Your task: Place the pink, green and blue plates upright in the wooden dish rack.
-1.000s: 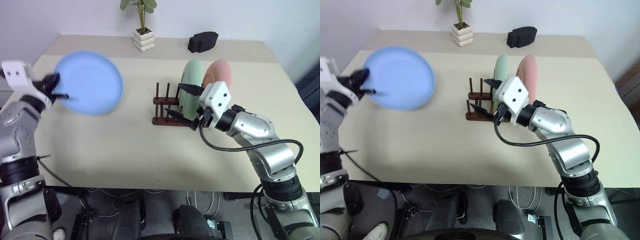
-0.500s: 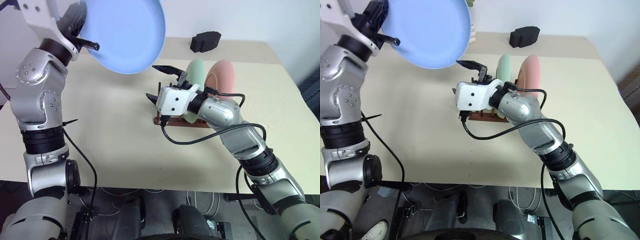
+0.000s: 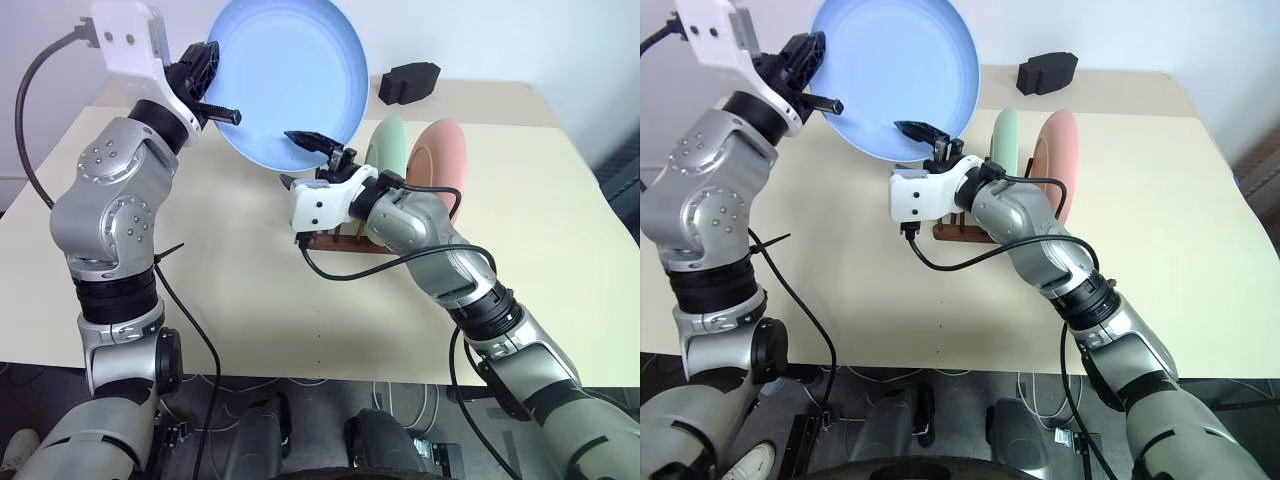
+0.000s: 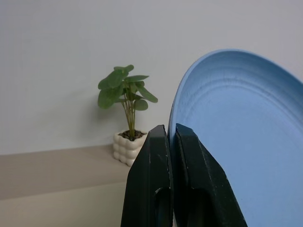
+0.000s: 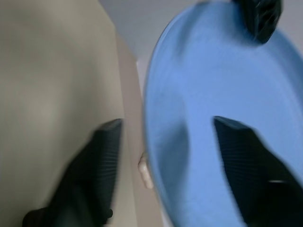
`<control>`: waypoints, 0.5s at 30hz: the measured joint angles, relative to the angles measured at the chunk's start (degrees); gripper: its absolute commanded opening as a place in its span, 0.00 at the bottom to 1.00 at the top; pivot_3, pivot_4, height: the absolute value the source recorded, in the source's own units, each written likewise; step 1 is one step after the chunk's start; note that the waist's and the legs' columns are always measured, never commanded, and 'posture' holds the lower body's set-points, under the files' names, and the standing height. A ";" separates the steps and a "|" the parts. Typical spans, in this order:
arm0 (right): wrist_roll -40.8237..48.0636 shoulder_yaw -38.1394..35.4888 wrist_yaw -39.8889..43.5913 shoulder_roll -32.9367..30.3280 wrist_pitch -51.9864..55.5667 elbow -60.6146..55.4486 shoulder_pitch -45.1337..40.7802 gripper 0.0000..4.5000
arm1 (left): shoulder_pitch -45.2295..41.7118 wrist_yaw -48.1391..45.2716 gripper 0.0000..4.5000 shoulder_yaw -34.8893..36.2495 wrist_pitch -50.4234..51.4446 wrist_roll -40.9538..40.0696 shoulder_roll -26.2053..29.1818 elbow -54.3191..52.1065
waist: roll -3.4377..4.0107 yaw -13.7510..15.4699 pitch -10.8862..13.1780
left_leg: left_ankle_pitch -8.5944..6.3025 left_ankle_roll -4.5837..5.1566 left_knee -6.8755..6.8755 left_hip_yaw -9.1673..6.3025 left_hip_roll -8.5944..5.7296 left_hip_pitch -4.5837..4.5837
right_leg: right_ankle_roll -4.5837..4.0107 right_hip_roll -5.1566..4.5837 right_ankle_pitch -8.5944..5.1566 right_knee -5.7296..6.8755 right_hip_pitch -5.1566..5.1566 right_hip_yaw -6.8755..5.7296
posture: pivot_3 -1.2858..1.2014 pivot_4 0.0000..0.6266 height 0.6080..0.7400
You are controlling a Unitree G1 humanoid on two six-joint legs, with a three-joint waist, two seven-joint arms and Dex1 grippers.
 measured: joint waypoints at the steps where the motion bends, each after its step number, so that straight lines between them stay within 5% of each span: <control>1: 0.02 0.00 0.13 0.08 -0.10 0.00 0.02 0.15 | 0.00 0.29 0.00 0.46 0.40 -0.43 -0.04 0.00 | 0.00 0.00 0.00 | 0.00 0.00 0.00 0.00 0.00 0.00 | 0.00 0.00 0.00 0.00 0.00 -0.02 | 0.52 0.24 1.00; 2: 0.02 -0.04 0.32 0.14 -0.14 0.00 0.03 0.03 | 0.01 0.51 0.00 0.99 0.64 -0.81 -0.12 0.00 | 0.00 0.00 0.00 | 0.00 0.00 0.00 -0.01 0.00 0.00 | 0.00 0.00 0.00 0.00 0.00 -0.03 | 0.52 0.24 1.00; 3: -0.05 0.06 0.93 0.13 -0.23 0.05 0.13 0.01 | -0.03 0.53 0.00 1.20 0.71 -1.11 -0.11 -0.10 | 0.00 0.01 0.00 | 0.00 0.00 0.00 -0.01 0.00 0.00 | 0.00 0.00 0.00 -0.01 0.02 -0.04 | 0.52 0.24 1.00; 9: -0.25 -0.08 1.39 0.58 -0.56 0.09 1.25 0.01 | 0.39 0.45 0.00 1.50 1.54 -2.80 -0.55 -0.85 | 0.01 0.12 0.01 | 0.01 -0.02 0.02 -0.05 0.00 0.00 | 0.00 0.00 0.00 -0.01 0.05 -0.12 | 0.52 0.24 1.00; 13: -1.92 -0.17 0.36 0.37 -1.77 -0.19 1.67 0.00 | 0.50 0.21 0.31 5.53 0.95 -7.86 -3.57 -0.28 | 0.01 0.08 0.01 | 0.01 -0.02 0.03 -0.07 0.00 0.00 | 0.00 -0.01 0.00 -0.01 0.05 -0.14 | 0.52 0.24 1.00; 15: -2.07 -0.75 -0.16 0.37 -2.26 -0.68 1.68 0.00 | 0.47 0.24 0.55 8.00 -0.41 -10.17 -4.46 0.40 | 0.01 -0.07 0.01 | 0.02 -0.04 0.01 -0.07 0.01 0.00 | 0.00 -0.01 0.00 -0.01 0.05 -0.16 | 0.52 0.24 1.00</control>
